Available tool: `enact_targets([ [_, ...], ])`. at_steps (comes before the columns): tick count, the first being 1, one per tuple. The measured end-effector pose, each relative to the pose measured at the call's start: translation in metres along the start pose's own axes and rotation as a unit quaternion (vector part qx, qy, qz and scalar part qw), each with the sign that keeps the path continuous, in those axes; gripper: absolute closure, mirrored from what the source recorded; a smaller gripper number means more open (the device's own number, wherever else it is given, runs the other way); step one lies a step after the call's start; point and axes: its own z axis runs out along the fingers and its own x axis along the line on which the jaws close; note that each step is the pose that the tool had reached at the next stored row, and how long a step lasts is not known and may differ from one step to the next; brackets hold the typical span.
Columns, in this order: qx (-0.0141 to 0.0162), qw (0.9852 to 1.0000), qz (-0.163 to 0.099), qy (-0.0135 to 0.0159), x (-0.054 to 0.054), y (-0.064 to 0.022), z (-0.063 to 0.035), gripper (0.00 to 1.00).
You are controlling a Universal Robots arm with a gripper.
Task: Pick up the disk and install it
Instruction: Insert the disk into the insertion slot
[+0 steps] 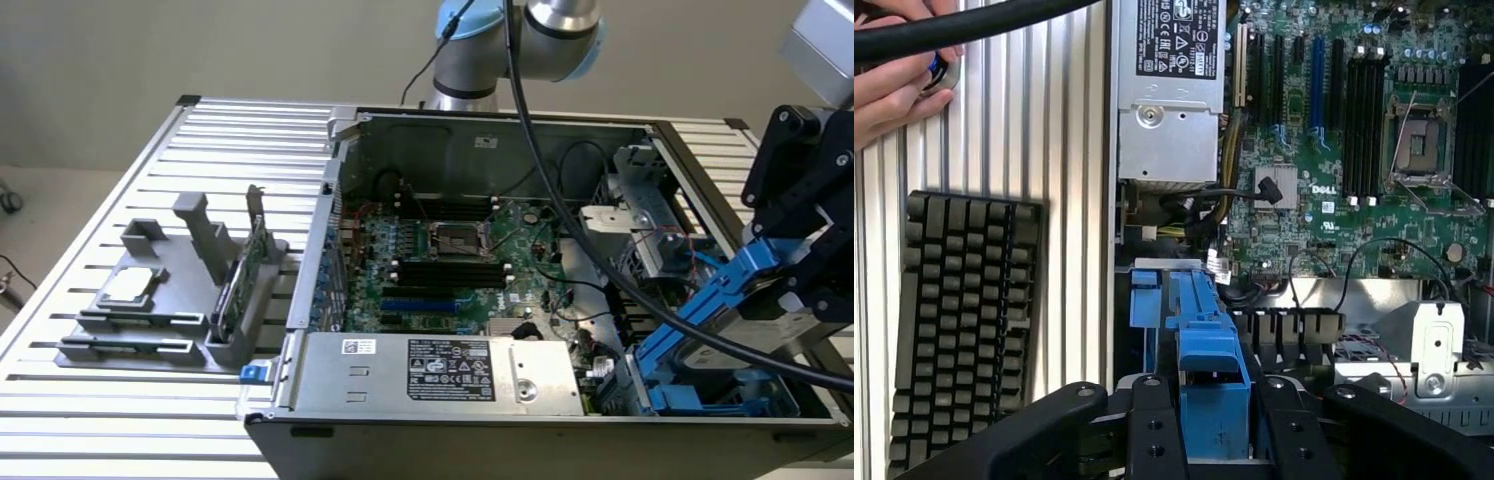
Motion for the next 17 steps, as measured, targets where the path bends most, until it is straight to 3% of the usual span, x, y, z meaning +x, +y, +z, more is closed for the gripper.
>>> enact_targets([
  [17, -0.0009, 1.0000, 0.003, -0.0014, 0.0025, -0.0008, 0.0025, 0.67],
])
